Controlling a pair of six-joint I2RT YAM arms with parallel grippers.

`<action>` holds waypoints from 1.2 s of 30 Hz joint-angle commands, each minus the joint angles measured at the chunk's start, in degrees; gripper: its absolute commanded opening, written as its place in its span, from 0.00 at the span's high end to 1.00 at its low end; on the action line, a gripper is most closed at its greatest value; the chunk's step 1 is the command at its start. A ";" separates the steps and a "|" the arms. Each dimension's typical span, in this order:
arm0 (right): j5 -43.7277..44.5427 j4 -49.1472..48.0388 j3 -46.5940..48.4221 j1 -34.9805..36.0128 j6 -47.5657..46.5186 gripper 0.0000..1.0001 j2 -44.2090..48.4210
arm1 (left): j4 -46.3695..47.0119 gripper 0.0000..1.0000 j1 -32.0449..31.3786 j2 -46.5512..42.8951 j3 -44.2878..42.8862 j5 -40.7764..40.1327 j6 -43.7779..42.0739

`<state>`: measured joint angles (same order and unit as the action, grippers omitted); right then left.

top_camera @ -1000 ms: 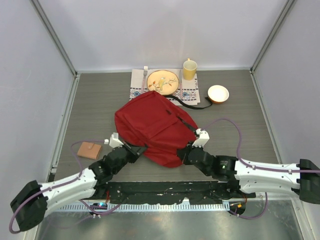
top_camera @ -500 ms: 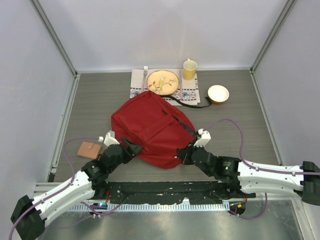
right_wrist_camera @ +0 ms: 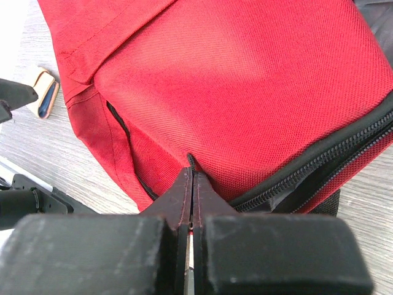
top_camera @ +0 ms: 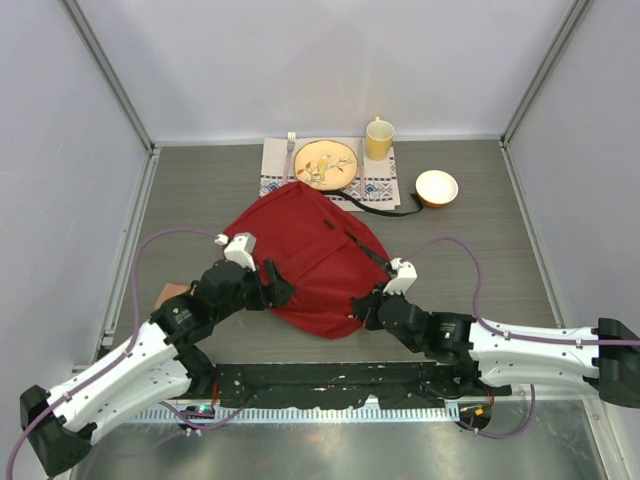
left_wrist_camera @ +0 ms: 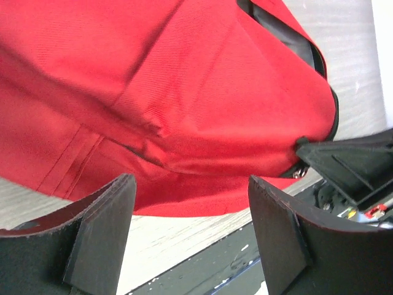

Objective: Pack the student bag
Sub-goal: Zip the student bag at the center of the board.

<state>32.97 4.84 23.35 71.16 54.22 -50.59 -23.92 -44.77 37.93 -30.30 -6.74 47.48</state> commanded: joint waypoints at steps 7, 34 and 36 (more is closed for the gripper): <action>4.21 0.61 2.22 0.04 1.33 0.99 2.68 | 7.29 0.20 -17.94 11.10 -8.37 -3.09 -24.44; 3.24 -0.18 2.31 -0.05 2.12 0.99 4.27 | 34.56 0.41 -28.17 32.82 -4.77 -2.75 -38.70; 3.24 -0.18 2.22 -0.05 2.12 0.99 4.27 | 35.26 0.60 -28.18 33.08 -4.24 -3.01 -38.35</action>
<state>33.89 6.94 23.38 71.16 55.61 -47.16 6.17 -72.49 70.94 -33.74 -9.96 9.50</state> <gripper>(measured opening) 0.034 0.533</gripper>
